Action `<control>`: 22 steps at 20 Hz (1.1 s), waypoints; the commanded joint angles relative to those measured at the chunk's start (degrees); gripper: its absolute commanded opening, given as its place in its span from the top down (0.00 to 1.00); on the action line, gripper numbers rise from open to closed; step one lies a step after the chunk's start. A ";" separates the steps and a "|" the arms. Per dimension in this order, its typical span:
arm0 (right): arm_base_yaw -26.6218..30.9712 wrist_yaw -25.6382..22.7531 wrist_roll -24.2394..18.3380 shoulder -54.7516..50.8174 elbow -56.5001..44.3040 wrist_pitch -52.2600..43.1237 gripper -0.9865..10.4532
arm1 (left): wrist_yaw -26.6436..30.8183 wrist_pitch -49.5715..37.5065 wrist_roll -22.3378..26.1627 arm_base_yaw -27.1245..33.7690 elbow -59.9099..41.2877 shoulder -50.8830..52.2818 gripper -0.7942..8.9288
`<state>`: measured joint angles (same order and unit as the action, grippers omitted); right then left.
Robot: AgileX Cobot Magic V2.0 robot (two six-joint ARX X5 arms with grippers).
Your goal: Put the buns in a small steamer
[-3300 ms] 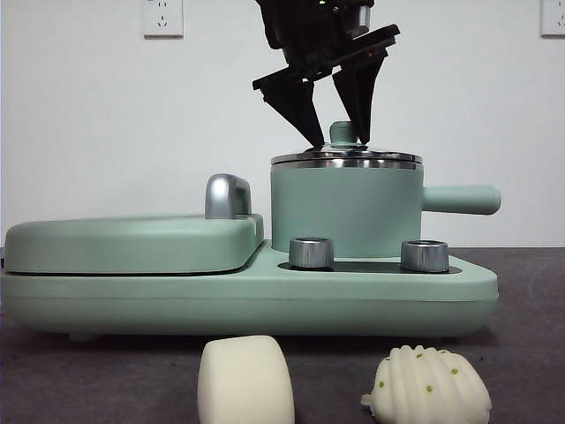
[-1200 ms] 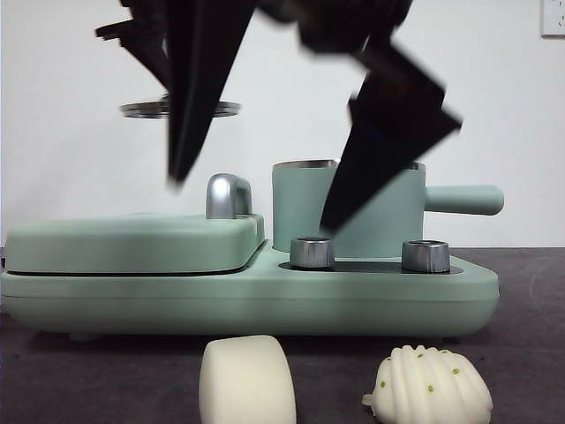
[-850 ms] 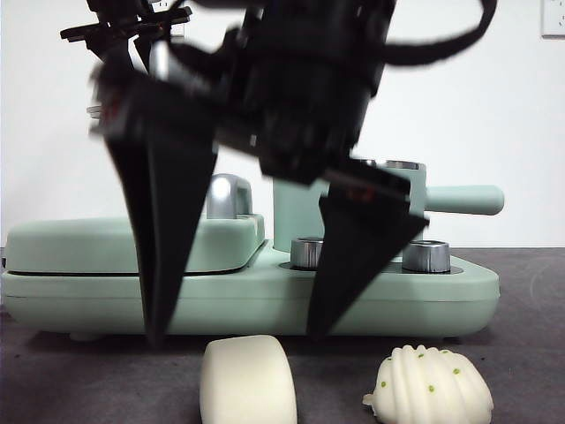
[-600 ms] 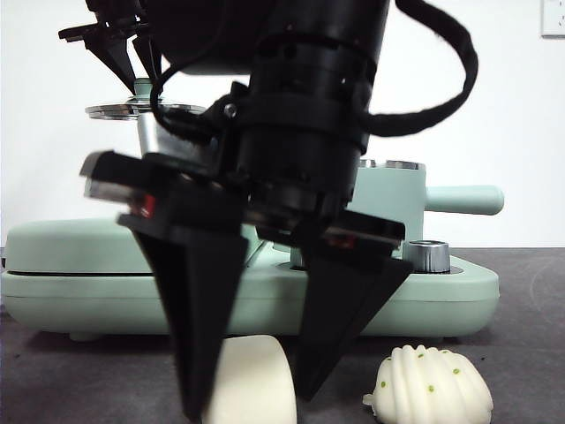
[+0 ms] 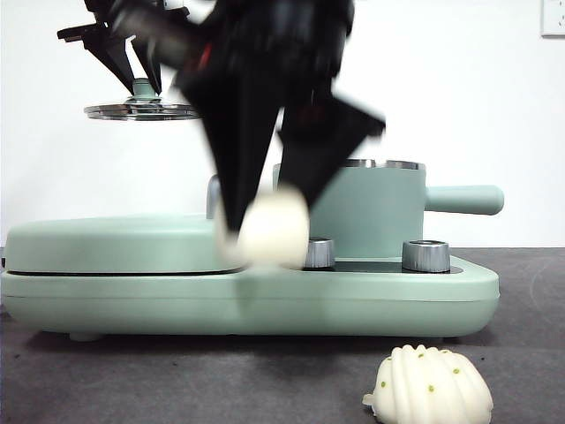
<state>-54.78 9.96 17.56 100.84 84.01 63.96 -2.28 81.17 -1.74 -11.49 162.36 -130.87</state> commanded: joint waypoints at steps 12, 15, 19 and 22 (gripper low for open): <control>21.88 -5.05 -13.75 15.43 40.54 16.66 0.78 | -0.09 1.55 -0.48 0.02 0.77 0.24 0.89; 23.34 -1.68 -13.81 19.50 40.57 15.32 0.78 | -0.09 1.55 -0.50 0.02 0.77 0.24 0.89; 23.63 -0.92 -14.16 23.15 40.57 14.91 0.78 | -0.09 1.53 -0.50 0.02 0.77 0.22 0.89; 23.65 -0.50 -14.64 24.76 40.54 15.17 0.78 | -0.09 1.51 -0.52 0.24 0.77 0.22 0.89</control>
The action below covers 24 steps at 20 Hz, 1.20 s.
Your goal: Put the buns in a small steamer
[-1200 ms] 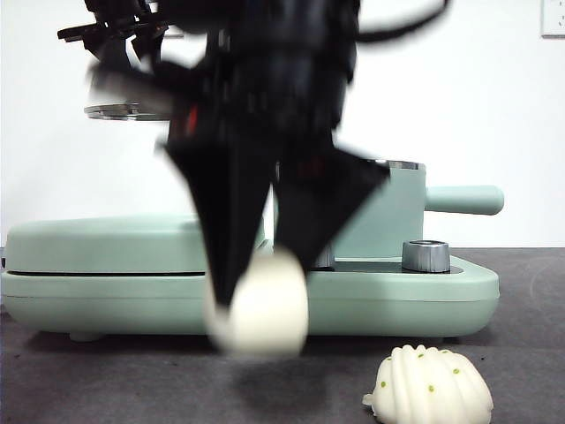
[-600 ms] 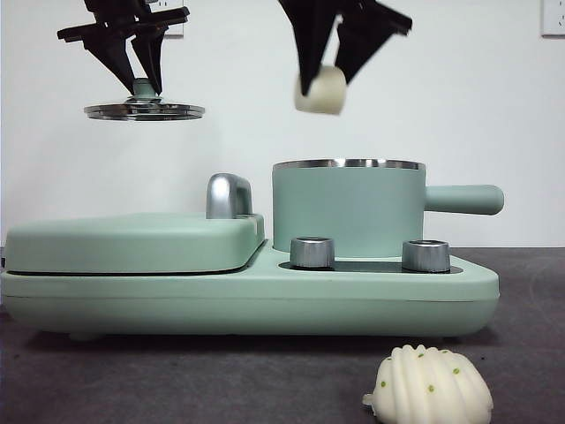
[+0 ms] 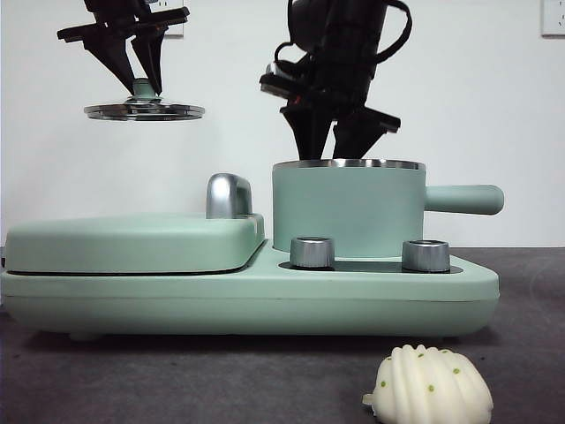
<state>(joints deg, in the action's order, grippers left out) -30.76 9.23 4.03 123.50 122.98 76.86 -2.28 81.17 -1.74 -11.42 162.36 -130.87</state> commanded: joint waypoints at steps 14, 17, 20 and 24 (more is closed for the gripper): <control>0.66 0.20 -1.05 2.12 1.90 2.34 0.59 | -0.09 1.51 -0.52 0.28 0.77 0.22 0.89; 0.96 0.22 -0.70 1.18 4.90 4.24 0.59 | -0.09 1.51 -0.68 0.28 0.77 0.22 0.89; 0.92 -0.20 -0.17 -2.69 5.55 4.39 0.59 | -0.09 1.51 -0.90 0.28 0.77 0.22 0.89; 0.87 -0.24 0.59 -9.77 4.79 4.72 0.57 | -0.09 1.51 -0.90 0.28 0.77 0.22 0.89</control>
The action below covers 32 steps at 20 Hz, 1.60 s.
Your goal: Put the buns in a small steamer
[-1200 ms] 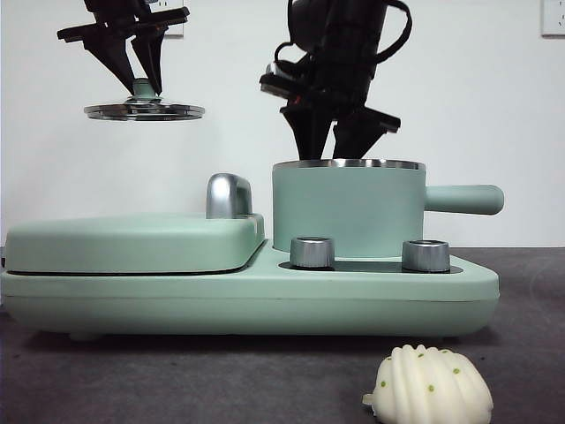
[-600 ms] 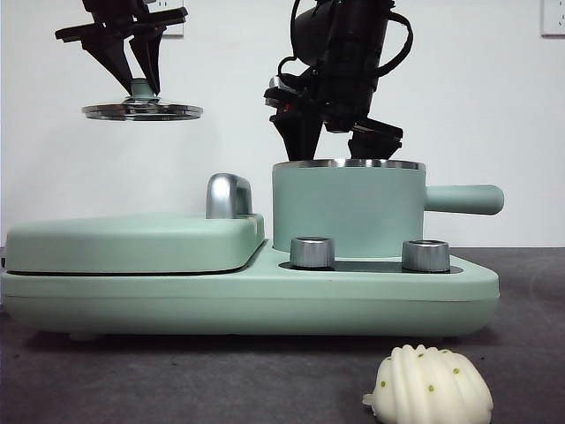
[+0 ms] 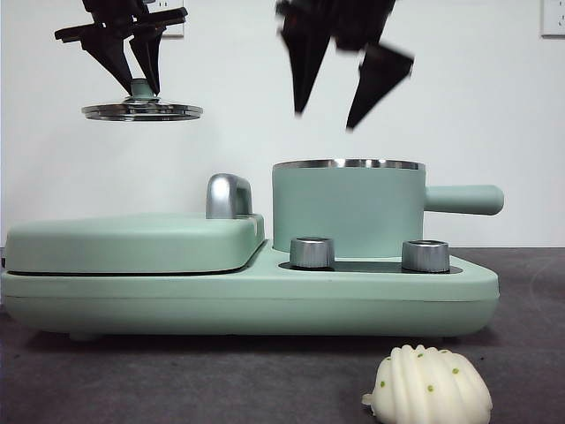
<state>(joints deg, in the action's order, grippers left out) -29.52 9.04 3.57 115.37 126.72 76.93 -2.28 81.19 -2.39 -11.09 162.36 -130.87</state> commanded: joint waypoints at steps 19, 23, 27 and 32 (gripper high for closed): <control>-9.79 -0.04 5.25 -55.43 -60.06 4.61 0.57 | -0.11 1.49 -0.48 -0.24 0.77 0.22 0.89; -11.37 1.57 5.60 -55.63 -68.04 -2.38 0.57 | -0.11 1.49 -0.46 -0.39 0.77 0.22 0.89; -14.29 2.99 8.48 -54.36 -76.46 -17.75 0.57 | -0.11 1.49 -0.44 -0.63 0.77 0.22 0.89; -17.66 2.95 11.45 -50.07 -83.38 -31.69 0.57 | -0.11 1.49 -0.44 -0.87 0.77 0.22 0.89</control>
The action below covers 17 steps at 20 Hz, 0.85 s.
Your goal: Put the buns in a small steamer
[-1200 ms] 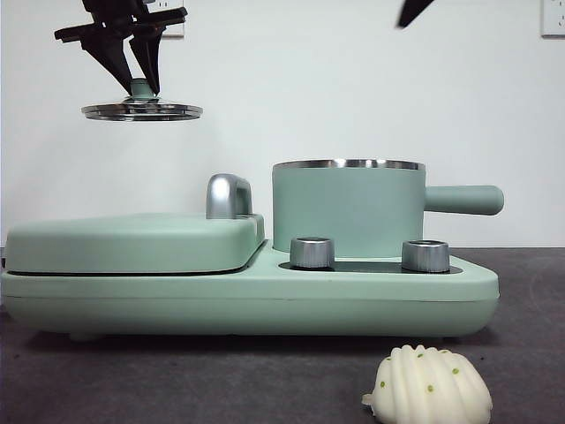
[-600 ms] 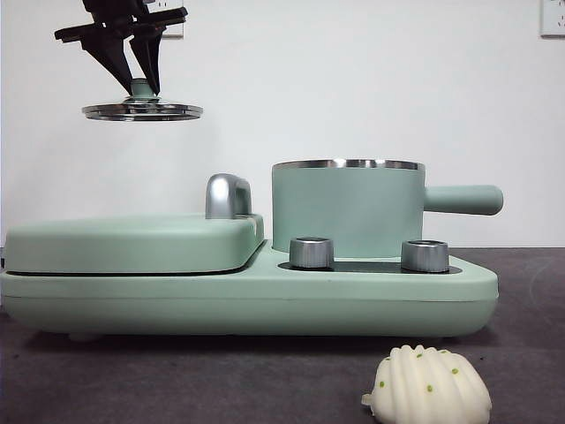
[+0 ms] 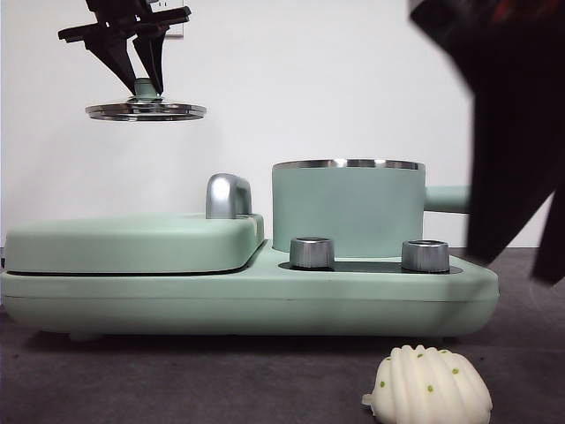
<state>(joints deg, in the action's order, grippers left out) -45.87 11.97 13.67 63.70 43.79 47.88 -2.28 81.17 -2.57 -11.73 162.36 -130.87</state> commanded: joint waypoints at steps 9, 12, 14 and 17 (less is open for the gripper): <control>-2.75 -1.55 0.90 13.70 -0.83 -10.27 0.52 | -0.13 1.51 -0.28 -0.24 0.77 0.22 0.89; -2.78 -1.44 0.92 16.44 -0.83 -12.15 0.52 | -0.13 1.51 -0.31 -0.24 0.77 0.22 0.89; -2.75 -1.51 0.87 17.51 -0.81 -12.81 0.53 | -0.15 1.51 -0.37 -0.24 0.77 0.22 0.89; -2.78 -1.46 0.90 17.64 -0.81 -14.60 0.64 | -0.15 1.51 -0.52 -0.24 0.77 0.22 0.89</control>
<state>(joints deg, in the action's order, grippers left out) -48.01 10.50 14.37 80.55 42.68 33.58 -2.28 81.17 -2.61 -11.77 162.36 -130.87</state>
